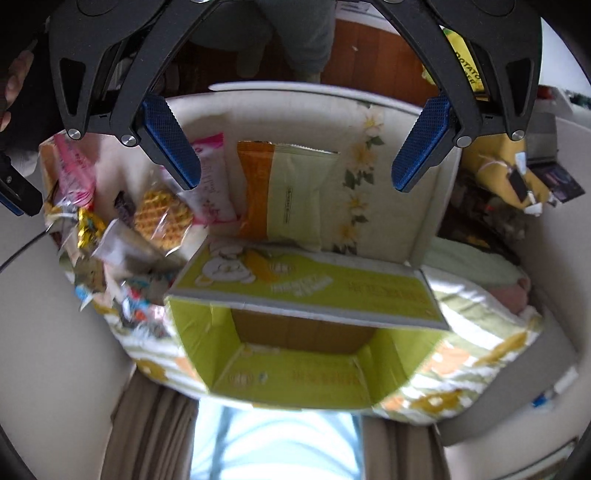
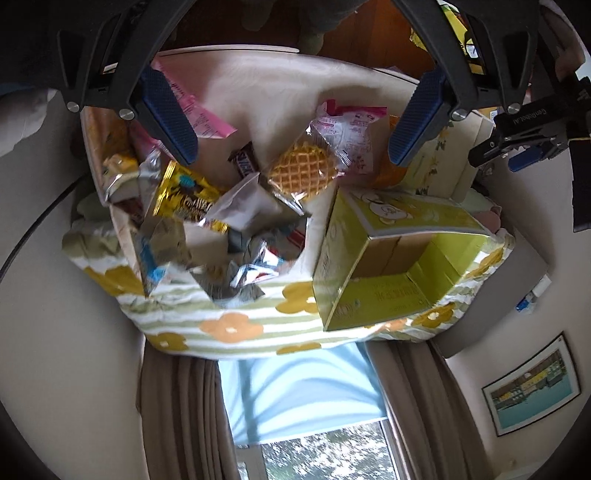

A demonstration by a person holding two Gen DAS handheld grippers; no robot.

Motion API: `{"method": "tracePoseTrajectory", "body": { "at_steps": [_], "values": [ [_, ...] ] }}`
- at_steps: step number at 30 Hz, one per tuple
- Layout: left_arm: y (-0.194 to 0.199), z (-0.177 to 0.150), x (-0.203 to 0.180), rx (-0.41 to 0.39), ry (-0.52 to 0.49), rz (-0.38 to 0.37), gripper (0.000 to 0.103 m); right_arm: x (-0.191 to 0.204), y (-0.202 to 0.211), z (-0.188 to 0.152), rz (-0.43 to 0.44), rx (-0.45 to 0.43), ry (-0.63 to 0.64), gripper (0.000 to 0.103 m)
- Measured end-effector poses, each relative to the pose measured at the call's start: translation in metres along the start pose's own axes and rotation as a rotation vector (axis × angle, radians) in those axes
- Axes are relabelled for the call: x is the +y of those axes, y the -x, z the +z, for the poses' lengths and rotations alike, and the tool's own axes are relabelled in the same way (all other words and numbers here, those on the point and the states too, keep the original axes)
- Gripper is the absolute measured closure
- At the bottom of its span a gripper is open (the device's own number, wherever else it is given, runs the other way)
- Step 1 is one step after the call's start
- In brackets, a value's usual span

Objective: Organize snacks
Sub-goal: 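Grasp the cream-and-orange bread bag with left gripper while right gripper grasps the waffle packet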

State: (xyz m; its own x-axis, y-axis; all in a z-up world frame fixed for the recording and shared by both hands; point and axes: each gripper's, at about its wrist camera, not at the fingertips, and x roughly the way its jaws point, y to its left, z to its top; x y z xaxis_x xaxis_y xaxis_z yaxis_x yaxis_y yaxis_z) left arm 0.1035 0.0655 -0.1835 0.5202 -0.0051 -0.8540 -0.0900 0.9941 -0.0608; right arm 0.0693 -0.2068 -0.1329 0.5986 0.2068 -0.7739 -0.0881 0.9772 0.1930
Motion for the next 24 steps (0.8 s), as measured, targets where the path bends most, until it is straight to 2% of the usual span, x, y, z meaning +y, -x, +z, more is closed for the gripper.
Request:
{"method": "tracePoseTrajectory", "body": {
  "at_steps": [4, 10, 15, 24],
  "values": [
    [-0.043, 0.006, 0.001, 0.087, -0.029, -0.051, 0.0, 0.007, -0.033, -0.003, -0.027, 0.055, -0.066, 0.0],
    [-0.096, 0.01, -0.001, 0.19, -0.09, -0.077, 0.0, 0.018, -0.082, -0.009, -0.079, 0.118, -0.15, 0.0],
    [-0.126, 0.012, -0.007, 0.24, -0.116, -0.12, 0.001, 0.026, -0.116, -0.013, -0.111, 0.16, -0.196, 0.0],
    [-0.155, 0.022, -0.01, 0.256, -0.16, -0.13, 0.001, 0.026, -0.16, -0.003, -0.229, 0.17, -0.311, 0.001]
  ]
}}
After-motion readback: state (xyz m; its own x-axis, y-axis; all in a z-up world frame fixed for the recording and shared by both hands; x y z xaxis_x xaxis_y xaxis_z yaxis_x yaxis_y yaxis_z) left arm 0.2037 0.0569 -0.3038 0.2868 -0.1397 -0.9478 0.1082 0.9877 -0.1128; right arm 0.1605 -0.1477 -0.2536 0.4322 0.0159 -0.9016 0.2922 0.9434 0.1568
